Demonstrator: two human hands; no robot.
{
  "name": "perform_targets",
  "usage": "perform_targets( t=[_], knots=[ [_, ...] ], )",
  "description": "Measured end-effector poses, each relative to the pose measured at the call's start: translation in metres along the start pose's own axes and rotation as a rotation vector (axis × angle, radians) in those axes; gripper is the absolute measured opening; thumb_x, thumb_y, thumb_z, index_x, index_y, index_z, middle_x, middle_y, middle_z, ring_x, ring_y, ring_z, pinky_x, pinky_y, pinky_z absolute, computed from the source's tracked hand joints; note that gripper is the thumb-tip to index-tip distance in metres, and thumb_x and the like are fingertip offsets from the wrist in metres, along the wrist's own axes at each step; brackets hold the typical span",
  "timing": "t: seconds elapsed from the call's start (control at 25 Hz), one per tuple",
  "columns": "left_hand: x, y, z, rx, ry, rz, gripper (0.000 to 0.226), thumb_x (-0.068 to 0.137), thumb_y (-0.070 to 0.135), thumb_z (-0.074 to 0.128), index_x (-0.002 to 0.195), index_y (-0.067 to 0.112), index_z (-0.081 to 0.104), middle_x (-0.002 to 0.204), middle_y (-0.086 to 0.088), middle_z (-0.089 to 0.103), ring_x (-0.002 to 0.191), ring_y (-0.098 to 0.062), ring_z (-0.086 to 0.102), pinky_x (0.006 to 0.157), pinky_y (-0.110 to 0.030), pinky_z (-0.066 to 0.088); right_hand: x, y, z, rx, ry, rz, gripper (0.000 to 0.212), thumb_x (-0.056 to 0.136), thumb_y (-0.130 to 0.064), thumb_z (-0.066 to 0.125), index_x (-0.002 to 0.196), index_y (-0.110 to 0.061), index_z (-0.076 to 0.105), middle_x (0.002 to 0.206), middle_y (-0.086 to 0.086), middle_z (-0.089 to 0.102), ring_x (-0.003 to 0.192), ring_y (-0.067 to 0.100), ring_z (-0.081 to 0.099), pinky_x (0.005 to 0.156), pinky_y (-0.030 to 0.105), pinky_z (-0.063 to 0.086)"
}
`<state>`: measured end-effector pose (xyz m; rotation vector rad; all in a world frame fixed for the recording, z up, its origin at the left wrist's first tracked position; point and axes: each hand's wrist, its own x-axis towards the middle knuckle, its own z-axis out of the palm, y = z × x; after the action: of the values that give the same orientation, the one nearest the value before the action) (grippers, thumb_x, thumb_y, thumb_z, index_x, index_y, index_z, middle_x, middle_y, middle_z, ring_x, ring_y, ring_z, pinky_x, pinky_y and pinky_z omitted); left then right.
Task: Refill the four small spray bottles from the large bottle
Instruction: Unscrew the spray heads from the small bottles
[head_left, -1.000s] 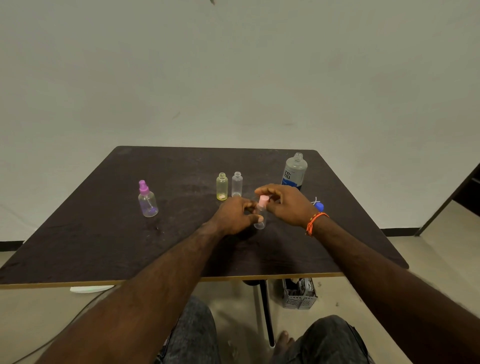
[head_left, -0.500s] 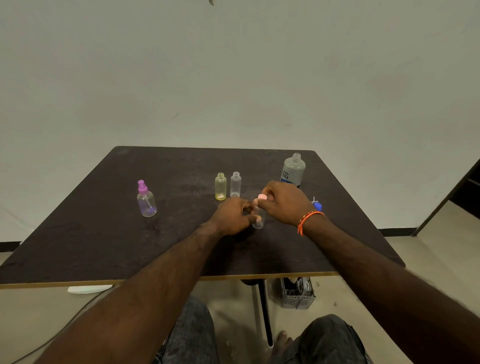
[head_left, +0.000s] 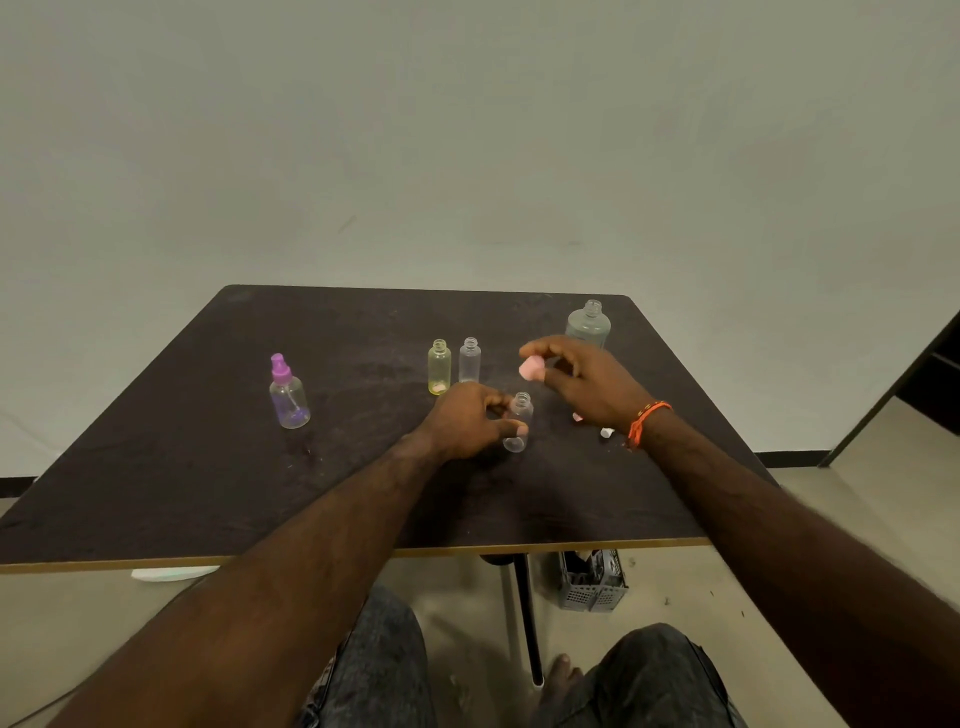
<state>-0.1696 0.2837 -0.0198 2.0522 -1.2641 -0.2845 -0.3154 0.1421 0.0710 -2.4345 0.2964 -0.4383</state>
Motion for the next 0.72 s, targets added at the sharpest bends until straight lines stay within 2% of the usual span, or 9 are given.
perform_targets(
  t=[0.04,0.12,0.2,0.28,0.36,0.48,0.6,0.72],
  knots=[
    [0.0,-0.001,-0.001,0.005,-0.009,0.014,0.026,0.087,0.045,0.079,0.098,0.022,0.081,0.087,0.008,0.077,0.081,-0.006,0.071,0.083,-0.042,0.061,0.001,0.004,-0.008,0.034,0.059,0.021,0.025,0.098,-0.025,0.061,0.122,-0.023,0.066,0.121,-0.011,0.065,0.105,0.003,0.06,0.085,0.013,0.045],
    [-0.001,0.0,-0.001,0.007,-0.018,0.024,0.022,0.088,0.044,0.078,0.094,0.022,0.08,0.085,0.008,0.077,0.08,-0.006,0.071,0.082,-0.043,0.061,0.004,0.016,-0.016,-0.047,0.138,0.1,0.026,0.096,-0.027,0.062,0.122,-0.023,0.066,0.119,-0.012,0.066,0.104,0.005,0.06,0.085,0.017,0.044],
    [-0.002,0.001,0.0,0.005,-0.017,0.024,0.019,0.089,0.04,0.079,0.096,0.023,0.08,0.086,0.009,0.077,0.081,-0.006,0.071,0.084,-0.041,0.061,0.003,0.033,-0.013,-0.236,0.104,0.218,0.028,0.092,-0.026,0.065,0.119,-0.021,0.066,0.118,-0.003,0.068,0.102,0.014,0.063,0.088,0.028,0.049],
    [-0.003,0.003,0.001,-0.002,-0.018,0.021,0.019,0.09,0.039,0.08,0.1,0.023,0.08,0.088,0.01,0.077,0.083,-0.005,0.07,0.086,-0.039,0.06,-0.004,0.048,0.003,-0.368,-0.002,0.324,0.027,0.091,-0.029,0.066,0.117,-0.022,0.067,0.118,0.003,0.069,0.101,0.022,0.065,0.091,0.039,0.054],
    [-0.003,0.003,0.001,0.005,-0.015,0.021,0.021,0.089,0.039,0.079,0.103,0.022,0.08,0.089,0.01,0.076,0.084,-0.004,0.07,0.086,-0.036,0.06,-0.011,0.056,0.018,-0.522,-0.073,0.346,0.029,0.093,-0.033,0.065,0.12,-0.024,0.068,0.122,0.005,0.068,0.11,0.025,0.061,0.099,0.046,0.051],
    [-0.003,0.001,0.002,0.015,-0.003,0.023,0.026,0.088,0.04,0.08,0.107,0.021,0.079,0.089,0.01,0.076,0.084,-0.003,0.07,0.084,-0.032,0.058,-0.018,0.062,0.031,-0.748,-0.068,0.331,0.034,0.094,-0.038,0.063,0.128,-0.031,0.066,0.13,0.004,0.063,0.125,0.029,0.049,0.106,0.052,0.04],
    [-0.004,-0.001,0.004,0.005,0.005,0.01,0.035,0.088,0.04,0.081,0.117,0.021,0.078,0.095,0.011,0.076,0.088,-0.002,0.07,0.086,-0.028,0.057,-0.017,0.064,0.035,-0.786,-0.048,0.337,0.037,0.095,-0.04,0.062,0.13,-0.03,0.063,0.133,0.003,0.062,0.128,0.029,0.047,0.108,0.054,0.038],
    [-0.005,-0.002,0.006,0.004,0.011,0.002,0.034,0.088,0.043,0.08,0.117,0.025,0.077,0.094,0.013,0.075,0.088,-0.001,0.069,0.087,-0.03,0.058,-0.02,0.059,0.036,-0.776,-0.03,0.341,0.047,0.092,-0.043,0.064,0.136,-0.027,0.057,0.137,0.004,0.059,0.13,0.029,0.046,0.108,0.054,0.037]
  ],
)
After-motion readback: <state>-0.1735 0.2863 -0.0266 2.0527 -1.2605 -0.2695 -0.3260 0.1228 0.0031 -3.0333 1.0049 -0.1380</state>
